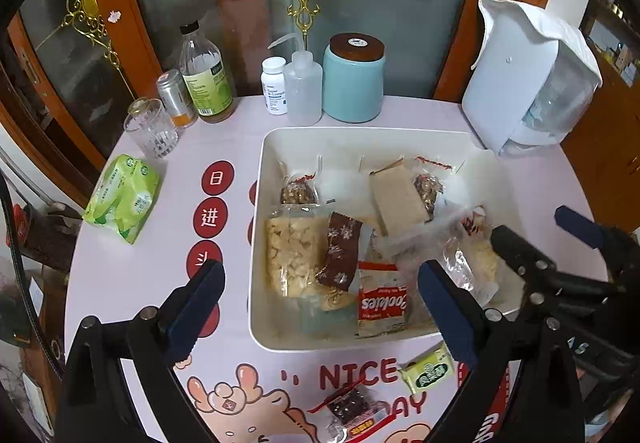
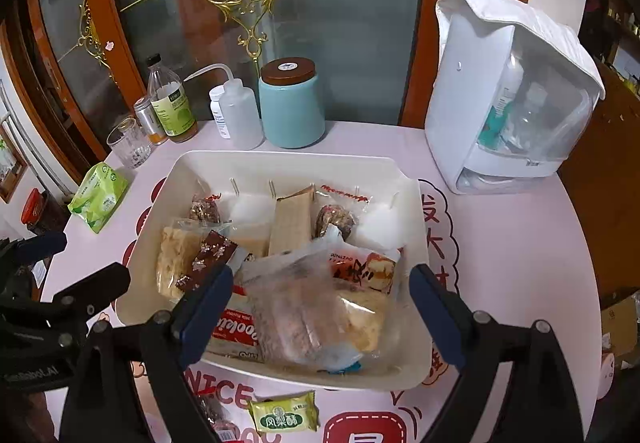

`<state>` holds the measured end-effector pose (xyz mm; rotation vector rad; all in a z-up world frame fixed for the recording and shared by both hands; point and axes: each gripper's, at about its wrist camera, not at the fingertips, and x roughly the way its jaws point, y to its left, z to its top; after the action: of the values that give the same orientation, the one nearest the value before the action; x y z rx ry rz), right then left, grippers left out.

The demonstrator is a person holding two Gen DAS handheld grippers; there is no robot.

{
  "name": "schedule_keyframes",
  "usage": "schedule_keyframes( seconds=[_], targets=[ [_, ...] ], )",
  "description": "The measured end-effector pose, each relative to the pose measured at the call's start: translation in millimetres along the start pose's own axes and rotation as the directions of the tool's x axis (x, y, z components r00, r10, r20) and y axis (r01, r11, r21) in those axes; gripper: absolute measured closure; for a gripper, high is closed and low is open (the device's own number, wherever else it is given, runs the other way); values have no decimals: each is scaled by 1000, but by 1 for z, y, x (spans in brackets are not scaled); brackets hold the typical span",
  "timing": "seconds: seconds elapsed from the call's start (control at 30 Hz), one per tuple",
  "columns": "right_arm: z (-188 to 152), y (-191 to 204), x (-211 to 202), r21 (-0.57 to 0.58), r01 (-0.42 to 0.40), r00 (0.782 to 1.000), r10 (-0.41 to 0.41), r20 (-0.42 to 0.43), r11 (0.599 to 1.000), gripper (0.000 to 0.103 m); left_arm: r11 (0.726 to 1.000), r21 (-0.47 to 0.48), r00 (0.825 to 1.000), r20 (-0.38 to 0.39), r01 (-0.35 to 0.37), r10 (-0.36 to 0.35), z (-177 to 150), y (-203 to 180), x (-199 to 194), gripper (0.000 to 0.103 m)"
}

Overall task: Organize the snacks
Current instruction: 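Carry both packs into the white tray and open both grippers, then withdraw both grippers from the tray back over the last two snacks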

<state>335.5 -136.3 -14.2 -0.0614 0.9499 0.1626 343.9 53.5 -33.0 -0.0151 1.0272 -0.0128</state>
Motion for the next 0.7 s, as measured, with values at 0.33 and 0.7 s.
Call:
schedule_keyframes(
  seconds=[0.33, 0.7],
  targets=[
    [-6, -10, -24, 48, -22, 1000, 21, 16, 999, 13, 995, -88, 991, 131, 52, -40, -7, 6, -33, 6],
    [-29, -13, -69, 63, -93, 994, 89, 67, 994, 13, 998, -50, 980, 198, 43, -32, -27, -8, -77, 6]
  ],
)
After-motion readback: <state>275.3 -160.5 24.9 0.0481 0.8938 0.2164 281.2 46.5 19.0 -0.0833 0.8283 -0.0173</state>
